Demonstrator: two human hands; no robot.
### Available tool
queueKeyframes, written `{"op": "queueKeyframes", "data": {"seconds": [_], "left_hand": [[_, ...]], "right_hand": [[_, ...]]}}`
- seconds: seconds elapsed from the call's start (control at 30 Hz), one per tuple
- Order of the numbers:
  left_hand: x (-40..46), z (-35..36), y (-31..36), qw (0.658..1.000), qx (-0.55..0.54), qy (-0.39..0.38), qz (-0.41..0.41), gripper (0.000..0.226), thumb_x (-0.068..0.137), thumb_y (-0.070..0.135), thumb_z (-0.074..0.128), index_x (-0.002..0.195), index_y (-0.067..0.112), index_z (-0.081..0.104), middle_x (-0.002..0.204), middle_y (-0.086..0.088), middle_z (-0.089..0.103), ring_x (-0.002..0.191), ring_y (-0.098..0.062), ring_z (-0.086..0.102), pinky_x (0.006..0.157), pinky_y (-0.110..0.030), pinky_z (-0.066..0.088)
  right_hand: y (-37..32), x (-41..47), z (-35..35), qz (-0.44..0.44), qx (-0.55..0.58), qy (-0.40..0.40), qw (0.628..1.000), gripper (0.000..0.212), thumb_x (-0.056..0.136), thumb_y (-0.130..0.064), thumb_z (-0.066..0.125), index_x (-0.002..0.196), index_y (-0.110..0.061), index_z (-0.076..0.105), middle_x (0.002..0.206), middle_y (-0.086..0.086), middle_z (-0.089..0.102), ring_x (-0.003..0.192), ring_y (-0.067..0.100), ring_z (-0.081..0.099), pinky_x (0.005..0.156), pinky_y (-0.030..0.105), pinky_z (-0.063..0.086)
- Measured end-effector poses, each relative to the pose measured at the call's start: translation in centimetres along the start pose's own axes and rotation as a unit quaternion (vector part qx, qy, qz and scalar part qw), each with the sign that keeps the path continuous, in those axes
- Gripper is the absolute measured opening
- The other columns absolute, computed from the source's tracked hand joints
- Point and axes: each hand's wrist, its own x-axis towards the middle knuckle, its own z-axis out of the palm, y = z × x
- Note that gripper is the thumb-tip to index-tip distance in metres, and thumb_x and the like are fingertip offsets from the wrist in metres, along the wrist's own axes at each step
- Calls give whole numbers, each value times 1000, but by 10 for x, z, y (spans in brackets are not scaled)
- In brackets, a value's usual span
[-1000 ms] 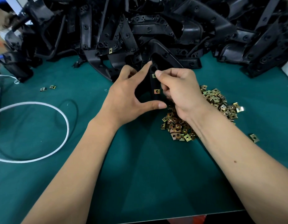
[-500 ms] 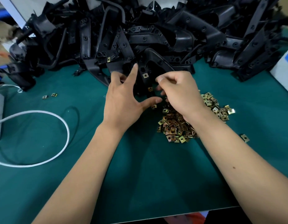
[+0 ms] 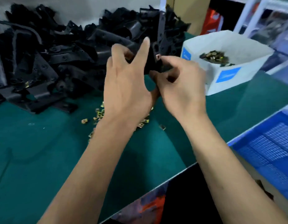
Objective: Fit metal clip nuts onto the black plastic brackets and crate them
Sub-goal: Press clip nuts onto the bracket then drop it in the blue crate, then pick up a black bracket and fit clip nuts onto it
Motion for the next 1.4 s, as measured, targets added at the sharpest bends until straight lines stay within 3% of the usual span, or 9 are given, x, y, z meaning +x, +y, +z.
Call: {"op": "queueKeyframes", "data": {"seconds": [0.2, 0.3, 0.5, 0.7, 0.83, 1.0, 1.17, 1.27, 1.4], "left_hand": [[1, 64, 144, 979, -65, -79, 179, 84, 81, 34, 75, 157, 25, 39, 134, -11, 41, 113, -32, 52, 89, -47, 51], [-25, 109, 210, 940, -115, -169, 272, 73, 83, 37, 75, 149, 28, 45, 128, -8, 43, 112, -30, 55, 85, -47, 52], [-97, 217, 235, 885, -91, -393, 234, 70, 93, 52, 68, 152, 25, 43, 139, -9, 46, 134, -32, 41, 107, -48, 44], [-159, 275, 205, 830, -39, -526, 178, 50, 94, 45, 69, 135, 18, 59, 135, -11, 47, 132, -35, 42, 103, -48, 47], [-164, 282, 196, 832, -41, -530, 157, 46, 95, 41, 69, 134, 18, 61, 134, -9, 49, 131, -32, 45, 104, -47, 47], [-134, 266, 214, 868, -80, -466, 151, 35, 96, 36, 68, 124, 16, 66, 128, -10, 57, 121, -33, 56, 99, -44, 51], [-83, 220, 244, 912, -177, -337, 154, 26, 96, 33, 65, 119, 21, 69, 123, -2, 65, 115, -25, 62, 95, -40, 52], [-49, 181, 237, 928, -256, -233, 137, 17, 95, 26, 61, 106, 22, 73, 108, -1, 68, 100, -22, 66, 88, -38, 52], [-7, 126, 182, 937, -321, -90, 101, 12, 89, 23, 60, 90, 21, 72, 92, 6, 68, 80, -8, 61, 80, -32, 52]], "right_hand": [[76, -29, -147, 80, 38, 189, 978, 17, 84, -31, 75, 101, -29, 75, 74, 4, 75, 66, 14, 67, 66, 43, 55], [130, -65, -206, 153, 130, 273, 941, 7, 90, -20, 72, 96, -23, 69, 77, 5, 73, 65, 13, 63, 62, 29, 50], [270, -166, -244, 468, 223, 364, 773, 4, 100, -6, 63, 104, -5, 65, 79, 11, 67, 59, 16, 66, 51, 23, 53], [349, -267, -234, 694, -89, 221, 679, 20, 94, -16, 70, 89, 4, 70, 84, 18, 68, 65, 27, 58, 68, 37, 50], [349, -266, -229, 721, -197, 90, 659, 36, 87, -34, 66, 108, -4, 62, 107, 20, 66, 104, 41, 60, 92, 46, 55], [322, -205, -221, 598, -201, 161, 759, 8, 90, -18, 64, 87, -11, 66, 99, 15, 72, 76, 27, 63, 73, 32, 49], [244, -124, -210, 383, -241, 205, 868, 28, 88, -22, 56, 62, -19, 48, 60, -3, 54, 65, 30, 55, 52, 35, 30], [180, -81, -192, 221, -319, 186, 903, 17, 83, -26, 42, 73, -21, 55, 66, 4, 63, 58, 19, 37, 53, 35, 14], [108, -42, -140, 61, -309, 155, 937, 20, 78, -19, 47, 76, -12, 65, 69, 18, 69, 53, 34, 47, 54, 34, 16]]}}
